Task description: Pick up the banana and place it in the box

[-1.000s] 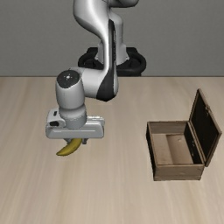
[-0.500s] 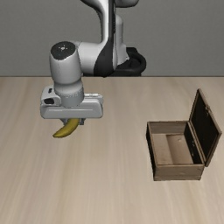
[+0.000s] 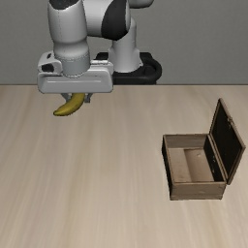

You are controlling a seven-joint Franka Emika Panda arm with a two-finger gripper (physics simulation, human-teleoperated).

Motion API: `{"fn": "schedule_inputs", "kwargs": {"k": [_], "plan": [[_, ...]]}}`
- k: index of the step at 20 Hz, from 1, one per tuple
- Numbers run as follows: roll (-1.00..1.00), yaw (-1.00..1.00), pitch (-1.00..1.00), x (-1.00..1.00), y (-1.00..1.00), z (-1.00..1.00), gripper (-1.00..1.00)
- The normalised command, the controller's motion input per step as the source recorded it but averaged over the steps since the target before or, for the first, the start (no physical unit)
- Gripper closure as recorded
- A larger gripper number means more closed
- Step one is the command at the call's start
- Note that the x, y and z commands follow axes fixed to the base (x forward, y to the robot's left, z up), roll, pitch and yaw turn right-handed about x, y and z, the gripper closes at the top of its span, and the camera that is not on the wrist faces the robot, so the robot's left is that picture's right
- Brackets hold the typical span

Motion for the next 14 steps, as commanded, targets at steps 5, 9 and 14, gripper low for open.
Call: {"fn": "schedule_inputs", "kwargs": {"k": [5, 9, 14], "plan": [[0.00, 0.00, 0.00, 0.00, 0.00, 1.00, 1.00], [0.00, 0.00, 0.00, 0.00, 0.75, 0.25, 1.00], [0.00, 0.00, 0.00, 0.00, 1.00, 0.00, 1.00]]}}
